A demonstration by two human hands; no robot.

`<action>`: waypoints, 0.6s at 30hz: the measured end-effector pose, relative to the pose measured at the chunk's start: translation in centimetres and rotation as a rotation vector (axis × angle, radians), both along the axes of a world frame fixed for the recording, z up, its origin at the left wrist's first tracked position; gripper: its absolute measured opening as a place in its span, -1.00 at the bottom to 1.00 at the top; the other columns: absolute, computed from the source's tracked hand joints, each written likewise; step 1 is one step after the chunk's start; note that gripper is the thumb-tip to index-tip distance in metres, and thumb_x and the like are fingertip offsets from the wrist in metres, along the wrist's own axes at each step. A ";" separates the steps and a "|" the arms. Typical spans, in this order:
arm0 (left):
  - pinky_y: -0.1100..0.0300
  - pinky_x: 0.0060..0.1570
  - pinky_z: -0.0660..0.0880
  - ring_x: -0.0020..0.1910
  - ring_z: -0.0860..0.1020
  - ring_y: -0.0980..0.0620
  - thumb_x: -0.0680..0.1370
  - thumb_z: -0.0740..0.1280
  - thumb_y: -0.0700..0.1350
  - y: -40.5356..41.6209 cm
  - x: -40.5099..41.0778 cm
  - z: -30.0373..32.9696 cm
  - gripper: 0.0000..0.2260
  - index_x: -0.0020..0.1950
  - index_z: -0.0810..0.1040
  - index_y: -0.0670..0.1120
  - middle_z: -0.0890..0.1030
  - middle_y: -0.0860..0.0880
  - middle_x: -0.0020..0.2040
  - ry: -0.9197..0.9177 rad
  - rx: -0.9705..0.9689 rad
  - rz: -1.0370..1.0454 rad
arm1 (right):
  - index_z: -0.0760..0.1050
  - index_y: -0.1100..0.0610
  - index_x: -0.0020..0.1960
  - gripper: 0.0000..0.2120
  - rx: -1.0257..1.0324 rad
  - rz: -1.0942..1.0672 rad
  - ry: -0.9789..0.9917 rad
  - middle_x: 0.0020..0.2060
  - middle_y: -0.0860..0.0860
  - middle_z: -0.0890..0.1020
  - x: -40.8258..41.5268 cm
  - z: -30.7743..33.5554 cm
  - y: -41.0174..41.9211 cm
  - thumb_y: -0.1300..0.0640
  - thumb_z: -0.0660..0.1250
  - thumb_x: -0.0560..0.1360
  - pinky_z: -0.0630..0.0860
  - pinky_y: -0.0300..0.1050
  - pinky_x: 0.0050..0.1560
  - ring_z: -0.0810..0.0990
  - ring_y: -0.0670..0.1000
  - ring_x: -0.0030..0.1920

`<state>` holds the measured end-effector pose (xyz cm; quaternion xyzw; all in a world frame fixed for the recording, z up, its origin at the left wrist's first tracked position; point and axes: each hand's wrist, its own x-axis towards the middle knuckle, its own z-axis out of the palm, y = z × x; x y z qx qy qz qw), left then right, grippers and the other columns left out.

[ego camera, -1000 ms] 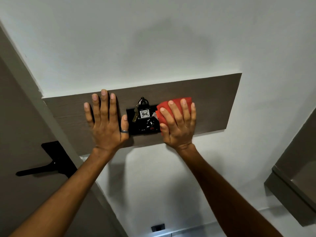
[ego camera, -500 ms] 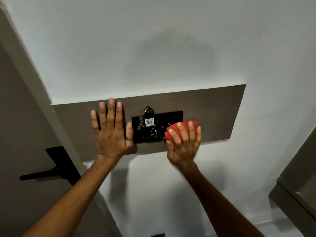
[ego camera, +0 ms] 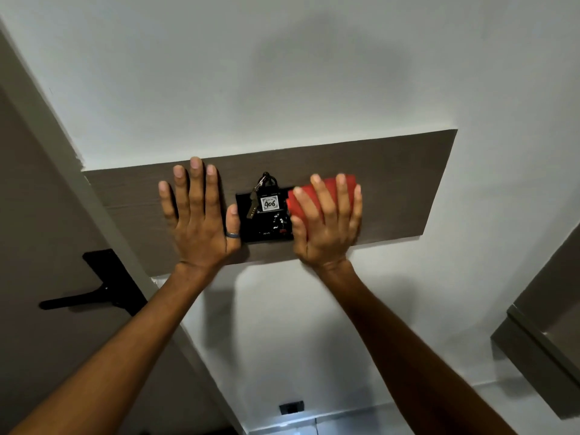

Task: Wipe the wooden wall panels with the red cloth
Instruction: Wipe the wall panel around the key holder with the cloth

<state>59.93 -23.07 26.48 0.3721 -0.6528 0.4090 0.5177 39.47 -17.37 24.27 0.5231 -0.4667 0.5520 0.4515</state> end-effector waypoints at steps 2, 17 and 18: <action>-0.15 0.63 -0.08 0.66 -0.06 -0.10 0.69 0.07 0.03 0.1 0.1 0.1 -0.43 0.64 0.14 -0.21 0.23 -0.22 0.60 0.002 0.008 -0.011 | 0.54 -0.02 0.40 -0.63 0.003 0.027 -0.034 0.40 0.07 0.57 0.6 2.2 -0.2 -0.08 0.18 0.66 0.30 0.38 0.52 0.41 0.25 0.51; -0.10 0.64 -0.09 0.67 -0.07 -0.07 0.69 0.14 0.04 0.1 2.3 0.9 -0.42 0.65 0.13 -0.17 -0.07 -0.06 0.69 -0.142 0.014 -0.017 | 0.41 0.05 0.45 -0.62 0.020 0.137 0.030 0.43 0.11 0.47 4.3 -1.3 2.3 -0.08 0.14 0.71 0.40 0.33 0.42 0.37 0.22 0.51; -0.10 0.64 -0.09 0.67 -0.07 -0.07 0.69 0.15 0.04 0.1 2.3 0.9 -0.42 0.65 0.13 -0.17 -0.07 -0.06 0.69 -0.143 0.016 -0.024 | 0.40 0.02 0.47 -0.59 0.047 0.091 0.137 0.45 0.09 0.45 4.7 -1.6 1.8 -0.11 0.20 0.68 0.35 0.34 0.47 0.34 0.21 0.53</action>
